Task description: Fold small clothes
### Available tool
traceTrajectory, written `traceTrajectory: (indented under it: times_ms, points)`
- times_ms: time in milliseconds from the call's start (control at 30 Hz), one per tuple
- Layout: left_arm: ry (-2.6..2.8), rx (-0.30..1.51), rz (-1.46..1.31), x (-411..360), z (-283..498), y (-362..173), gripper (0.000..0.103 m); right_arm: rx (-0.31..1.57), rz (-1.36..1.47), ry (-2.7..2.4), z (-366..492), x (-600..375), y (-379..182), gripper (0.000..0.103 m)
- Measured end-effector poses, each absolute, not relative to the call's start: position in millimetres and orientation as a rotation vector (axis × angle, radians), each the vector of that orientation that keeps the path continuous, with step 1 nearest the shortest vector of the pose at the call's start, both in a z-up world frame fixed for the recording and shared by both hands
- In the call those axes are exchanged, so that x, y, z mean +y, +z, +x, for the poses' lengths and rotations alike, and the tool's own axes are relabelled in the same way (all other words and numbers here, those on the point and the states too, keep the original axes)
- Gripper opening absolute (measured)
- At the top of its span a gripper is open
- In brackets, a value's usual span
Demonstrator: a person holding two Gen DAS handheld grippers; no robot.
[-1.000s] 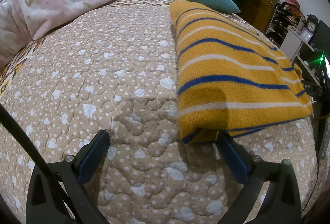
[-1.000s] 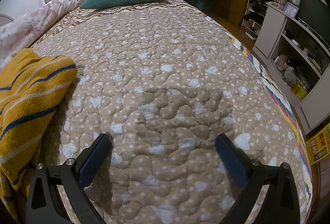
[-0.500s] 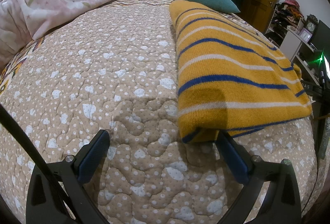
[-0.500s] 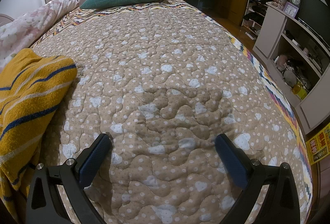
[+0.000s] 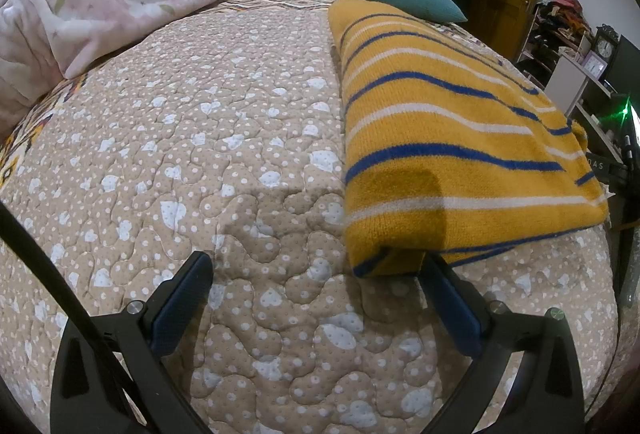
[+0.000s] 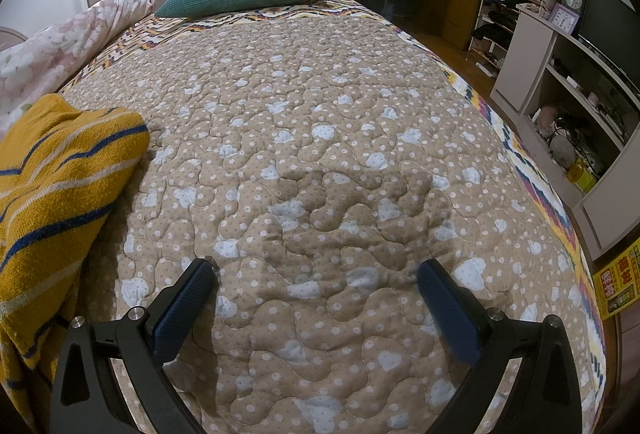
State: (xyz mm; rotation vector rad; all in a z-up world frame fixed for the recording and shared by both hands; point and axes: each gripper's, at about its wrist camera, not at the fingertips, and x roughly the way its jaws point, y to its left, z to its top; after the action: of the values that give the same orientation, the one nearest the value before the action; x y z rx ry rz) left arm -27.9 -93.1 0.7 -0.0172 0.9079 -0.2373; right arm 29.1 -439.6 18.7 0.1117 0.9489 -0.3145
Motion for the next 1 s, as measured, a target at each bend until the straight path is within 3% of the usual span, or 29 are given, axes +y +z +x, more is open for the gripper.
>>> traceTrajectory:
  times_ms: [1000]
  points:
    - [-0.249,0.926,-0.004,-90.4,-27.1,-1.1,0.103,1.001,0.138,-0.286,28.4,-441.3,19.9,0.103]
